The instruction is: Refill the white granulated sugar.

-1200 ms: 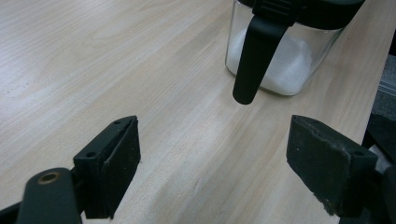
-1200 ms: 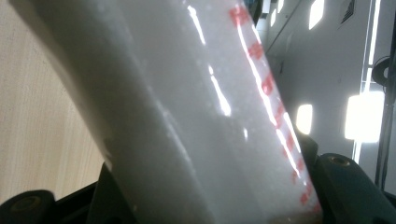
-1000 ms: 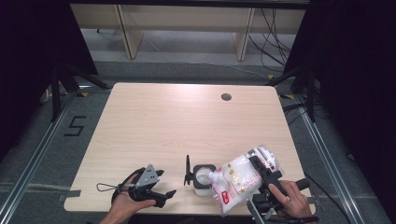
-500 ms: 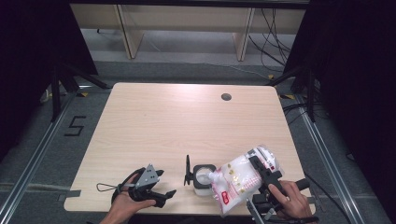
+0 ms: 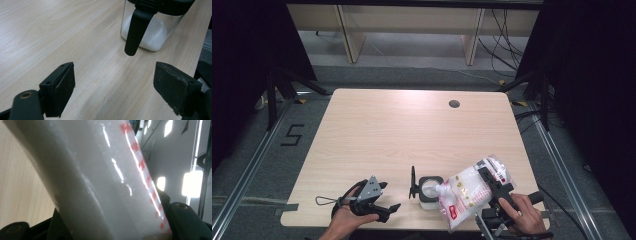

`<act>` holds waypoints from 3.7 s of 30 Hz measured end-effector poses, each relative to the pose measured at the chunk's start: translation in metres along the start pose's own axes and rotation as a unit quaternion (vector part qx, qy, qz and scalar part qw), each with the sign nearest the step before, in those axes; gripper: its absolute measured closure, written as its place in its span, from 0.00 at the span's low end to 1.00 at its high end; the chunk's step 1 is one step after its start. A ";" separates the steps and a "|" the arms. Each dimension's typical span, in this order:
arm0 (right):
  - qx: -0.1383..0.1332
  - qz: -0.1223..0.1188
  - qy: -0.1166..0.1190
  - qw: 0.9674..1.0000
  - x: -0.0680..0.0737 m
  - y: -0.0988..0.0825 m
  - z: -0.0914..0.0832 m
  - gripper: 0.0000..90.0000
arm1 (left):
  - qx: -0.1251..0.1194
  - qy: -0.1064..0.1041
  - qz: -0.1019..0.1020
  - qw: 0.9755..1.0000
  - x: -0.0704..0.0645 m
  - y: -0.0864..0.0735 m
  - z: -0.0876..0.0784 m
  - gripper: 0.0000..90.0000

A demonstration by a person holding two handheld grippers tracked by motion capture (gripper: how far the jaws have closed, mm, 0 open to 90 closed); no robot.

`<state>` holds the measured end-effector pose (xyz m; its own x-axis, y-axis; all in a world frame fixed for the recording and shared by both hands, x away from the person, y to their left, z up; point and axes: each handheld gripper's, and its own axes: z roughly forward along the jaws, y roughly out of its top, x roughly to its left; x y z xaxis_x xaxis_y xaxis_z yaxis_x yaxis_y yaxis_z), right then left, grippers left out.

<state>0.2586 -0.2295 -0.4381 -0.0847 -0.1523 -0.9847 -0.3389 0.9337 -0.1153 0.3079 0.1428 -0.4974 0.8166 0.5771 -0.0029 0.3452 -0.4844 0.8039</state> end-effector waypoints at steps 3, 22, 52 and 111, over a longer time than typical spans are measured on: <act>-0.006 -0.005 -0.005 1.000 -0.001 0.001 0.001 0.53 | -0.008 -0.002 -0.013 1.000 -0.002 -0.001 0.001 0.19; 0.001 0.010 0.000 1.000 0.002 0.001 0.000 0.53 | -0.004 0.000 -0.005 1.000 -0.001 -0.001 0.001 0.19; -0.004 0.010 -0.001 1.000 0.000 0.000 0.000 0.54 | -0.015 -0.005 -0.026 1.000 -0.003 -0.001 0.002 0.19; -0.010 0.026 0.000 1.000 0.000 -0.002 -0.001 0.54 | -0.013 0.000 -0.018 1.000 -0.002 -0.001 -0.001 0.19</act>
<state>0.2588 -0.2314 -0.4373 -0.1036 -0.1032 -0.9892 -0.3526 0.9338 -0.0605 0.3059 0.1427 -0.4973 0.8036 0.5943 -0.0322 0.3629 -0.4463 0.8180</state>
